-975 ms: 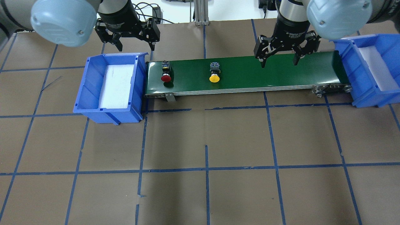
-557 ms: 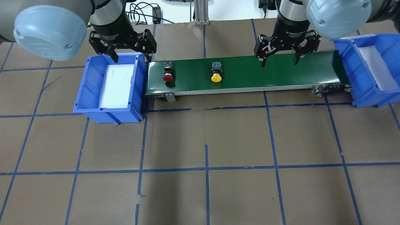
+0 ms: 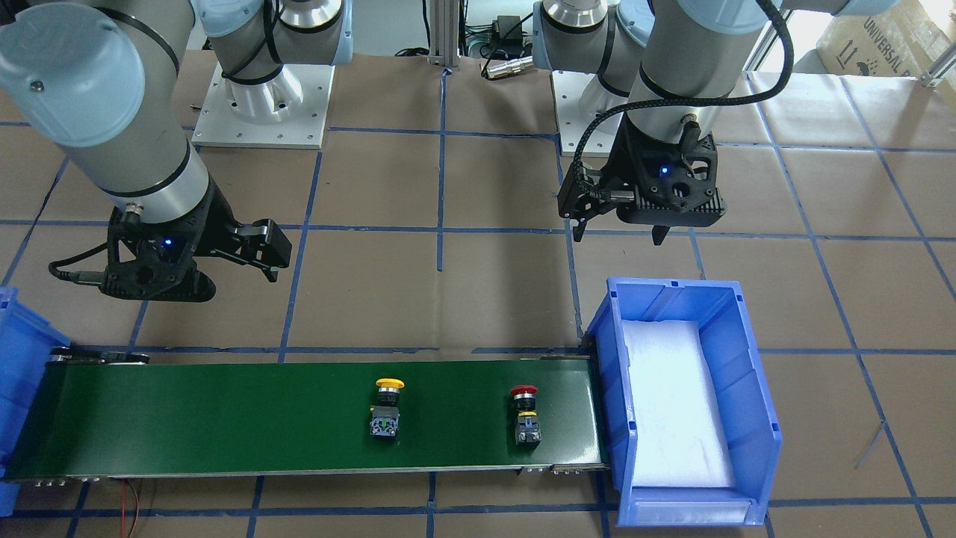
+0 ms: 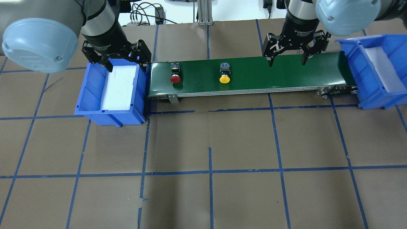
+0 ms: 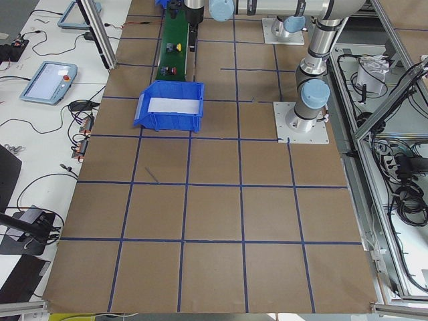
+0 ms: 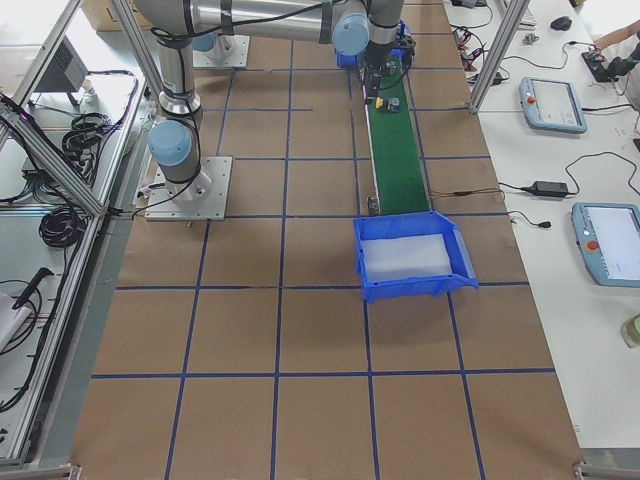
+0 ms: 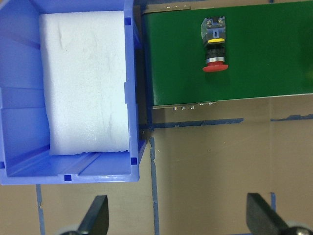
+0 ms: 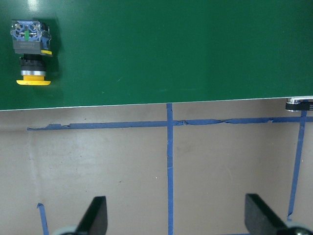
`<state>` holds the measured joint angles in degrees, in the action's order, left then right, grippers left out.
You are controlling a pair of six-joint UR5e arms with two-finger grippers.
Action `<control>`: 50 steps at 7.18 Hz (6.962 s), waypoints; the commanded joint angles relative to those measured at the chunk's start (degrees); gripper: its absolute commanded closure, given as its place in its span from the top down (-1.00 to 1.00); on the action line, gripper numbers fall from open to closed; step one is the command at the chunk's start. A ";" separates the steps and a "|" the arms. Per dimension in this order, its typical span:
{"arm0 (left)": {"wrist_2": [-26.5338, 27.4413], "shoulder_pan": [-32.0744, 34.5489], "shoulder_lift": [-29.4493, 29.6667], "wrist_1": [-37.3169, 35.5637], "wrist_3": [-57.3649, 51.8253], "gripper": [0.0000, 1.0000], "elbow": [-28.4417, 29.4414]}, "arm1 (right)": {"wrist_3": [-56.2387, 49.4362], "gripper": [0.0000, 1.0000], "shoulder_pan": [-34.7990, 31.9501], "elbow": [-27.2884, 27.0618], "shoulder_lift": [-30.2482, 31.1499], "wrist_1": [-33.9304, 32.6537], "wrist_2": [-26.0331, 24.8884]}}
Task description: Transport two buttons from left to right
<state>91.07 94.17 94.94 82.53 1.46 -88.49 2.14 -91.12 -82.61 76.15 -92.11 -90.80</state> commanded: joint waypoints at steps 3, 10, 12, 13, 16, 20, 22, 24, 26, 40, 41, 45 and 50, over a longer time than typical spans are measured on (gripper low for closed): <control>0.16 -0.22 -1.51 0.26 -0.06 1.00 -0.80 | 0.14 1.00 0.15 -0.10 -0.74 0.09 -0.26; 0.25 -0.04 -1.61 0.62 0.03 1.00 -0.80 | 0.06 1.00 0.06 0.08 -1.00 -0.53 -0.17; 0.51 -0.13 -1.69 0.62 -0.06 1.00 -0.72 | 0.06 1.00 -0.02 1.39 -1.61 -0.79 0.35; 0.51 -0.13 -1.61 0.62 0.03 1.00 -0.72 | -0.20 1.00 0.06 2.53 -4.66 -0.79 -0.08; 0.43 -0.22 -1.61 0.62 -0.06 1.00 -0.80 | -0.38 1.00 -0.29 8.14 -16.77 -8.61 0.09; 0.34 -0.22 -1.61 0.53 -0.06 1.00 -0.80 | 2.42 0.99 -3.19 9.22 -21.39 -8.88 0.61; 0.34 -0.22 -1.61 0.53 -0.06 1.00 -0.80 | 3.56 0.97 -3.19 9.48 -21.91 -9.06 0.71; 0.25 -0.22 -1.61 0.53 -0.06 1.00 -0.80 | 3.75 0.95 -3.19 10.09 -22.35 -9.58 2.36; 0.25 -0.22 -1.61 0.53 -0.06 1.00 -0.80 | 3.84 0.87 -3.19 10.45 -22.71 -9.50 2.82; 0.16 -0.39 -1.61 0.53 -0.06 1.00 -0.80 | -5.52 -0.79 3.89 23.28 -23.07 3.07 -1.66; 0.16 -0.39 -1.61 0.53 -0.06 1.00 -0.80 | -9.22 -0.78 7.58 24.41 -22.80 2.29 -4.19; 0.25 -0.39 -1.61 0.62 -0.06 1.00 -0.80 | -24.94 -0.80 19.99 29.52 -23.50 2.28 -5.01; 0.34 -0.39 -1.69 0.62 -0.06 1.00 -0.89 | -39.28 -0.61 29.14 29.35 -29.98 -6.29 -4.31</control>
<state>91.42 93.78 93.26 83.14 1.41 -89.38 -33.26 -64.21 -53.19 48.60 -94.51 -95.73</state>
